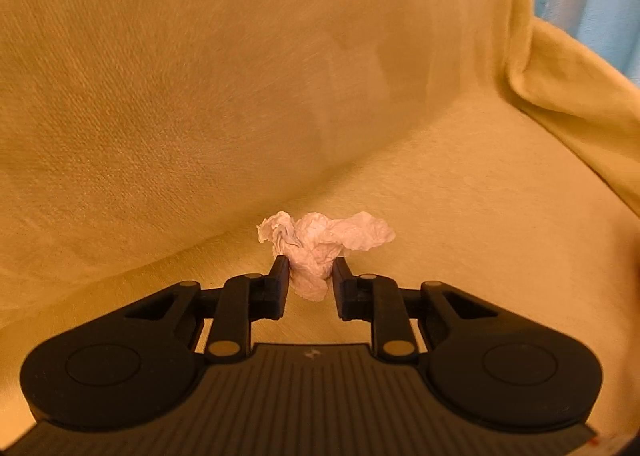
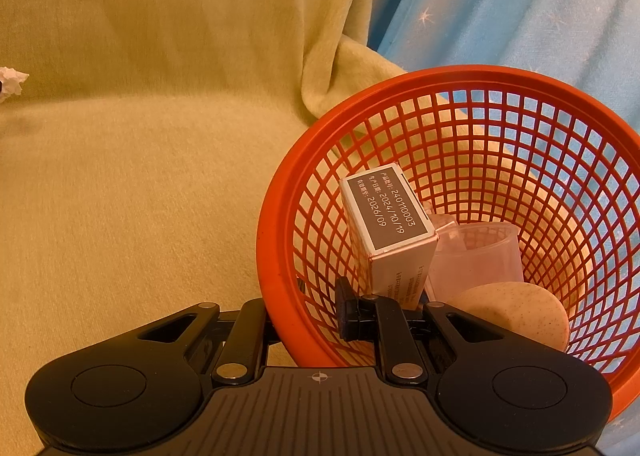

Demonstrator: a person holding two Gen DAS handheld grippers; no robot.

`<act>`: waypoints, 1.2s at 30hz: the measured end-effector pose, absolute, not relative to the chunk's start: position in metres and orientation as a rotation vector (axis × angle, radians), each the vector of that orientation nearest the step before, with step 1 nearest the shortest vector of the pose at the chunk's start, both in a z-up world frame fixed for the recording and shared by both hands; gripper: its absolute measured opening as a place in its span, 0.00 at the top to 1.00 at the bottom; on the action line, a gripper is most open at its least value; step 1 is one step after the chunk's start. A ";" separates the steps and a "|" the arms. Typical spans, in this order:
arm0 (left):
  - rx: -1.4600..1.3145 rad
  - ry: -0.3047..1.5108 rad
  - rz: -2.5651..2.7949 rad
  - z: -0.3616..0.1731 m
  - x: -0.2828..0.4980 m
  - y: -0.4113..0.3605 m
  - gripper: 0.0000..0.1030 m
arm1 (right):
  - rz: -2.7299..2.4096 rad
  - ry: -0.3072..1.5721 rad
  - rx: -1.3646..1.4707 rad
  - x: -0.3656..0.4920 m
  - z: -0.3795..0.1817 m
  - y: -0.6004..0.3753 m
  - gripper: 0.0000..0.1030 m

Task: Organize objects
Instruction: 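Carry the tissue with the left tool over the red basket and release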

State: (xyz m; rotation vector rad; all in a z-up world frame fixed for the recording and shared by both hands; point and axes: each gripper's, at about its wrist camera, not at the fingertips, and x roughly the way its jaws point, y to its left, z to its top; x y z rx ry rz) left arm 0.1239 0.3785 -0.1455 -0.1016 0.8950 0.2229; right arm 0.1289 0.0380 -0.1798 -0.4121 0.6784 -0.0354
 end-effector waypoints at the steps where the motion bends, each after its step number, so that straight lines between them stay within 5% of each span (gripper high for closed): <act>1: -0.098 0.891 0.217 -0.142 0.121 0.375 0.82 | -0.034 0.678 -0.412 0.129 -0.180 0.038 0.88; 36: -0.095 0.756 -0.041 -0.063 0.114 0.248 0.82 | -0.031 0.666 -0.386 0.127 -0.179 0.039 0.88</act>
